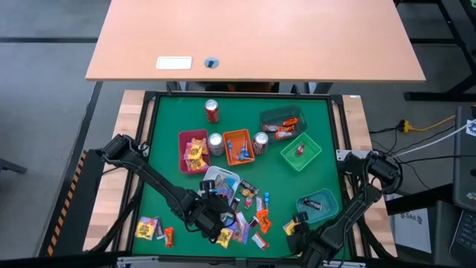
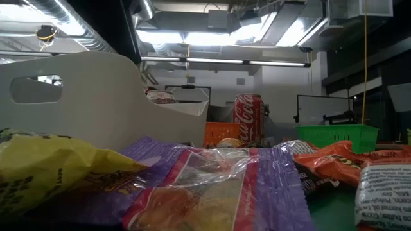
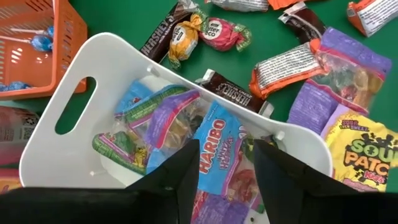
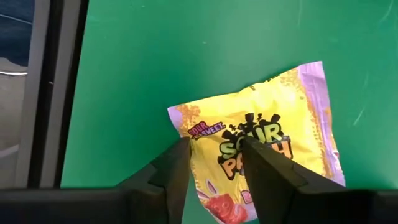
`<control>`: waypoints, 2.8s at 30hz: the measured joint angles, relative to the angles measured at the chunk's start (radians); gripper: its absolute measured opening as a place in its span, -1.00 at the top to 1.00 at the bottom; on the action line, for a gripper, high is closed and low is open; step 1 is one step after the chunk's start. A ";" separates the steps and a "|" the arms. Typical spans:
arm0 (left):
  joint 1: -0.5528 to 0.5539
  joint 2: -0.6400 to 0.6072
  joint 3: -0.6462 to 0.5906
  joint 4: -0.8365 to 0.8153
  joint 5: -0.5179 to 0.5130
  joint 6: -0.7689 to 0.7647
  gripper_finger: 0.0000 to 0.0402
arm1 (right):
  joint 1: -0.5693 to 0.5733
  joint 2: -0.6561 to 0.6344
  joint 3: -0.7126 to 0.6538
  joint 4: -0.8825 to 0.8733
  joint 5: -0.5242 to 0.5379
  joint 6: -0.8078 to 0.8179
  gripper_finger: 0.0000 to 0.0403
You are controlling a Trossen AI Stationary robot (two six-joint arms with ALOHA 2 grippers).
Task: Sort candy
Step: Put the yellow candy into the red bin, then put the yellow candy pack into the red bin
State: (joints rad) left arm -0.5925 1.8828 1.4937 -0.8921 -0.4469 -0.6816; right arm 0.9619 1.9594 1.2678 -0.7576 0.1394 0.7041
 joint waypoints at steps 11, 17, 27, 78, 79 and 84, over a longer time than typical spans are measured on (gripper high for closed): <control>-0.013 0.000 0.000 0.059 -0.004 -0.075 0.48 | -0.002 0.003 0.000 0.011 0.005 -0.003 0.93; -0.044 0.000 0.000 0.073 0.021 -0.078 0.58 | -0.016 0.012 0.054 -0.023 0.002 -0.038 0.90; -0.119 0.000 0.000 0.097 0.048 -0.218 0.62 | -0.098 0.013 0.252 -0.115 0.016 -0.258 0.96; -0.311 0.000 0.000 0.096 -0.004 -0.411 0.62 | -0.985 0.159 0.436 0.712 -0.237 -1.046 0.70; -0.311 0.000 0.000 0.096 -0.004 -0.410 0.62 | -0.985 0.160 0.435 0.712 -0.237 -1.049 0.63; -0.305 0.000 0.000 0.096 -0.005 -0.411 0.62 | -0.988 0.160 0.435 0.712 -0.201 -1.050 0.34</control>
State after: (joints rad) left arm -0.8975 1.8828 1.4933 -0.7959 -0.4517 -1.0925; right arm -0.0265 2.1197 1.7031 -0.0453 -0.0617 -0.3458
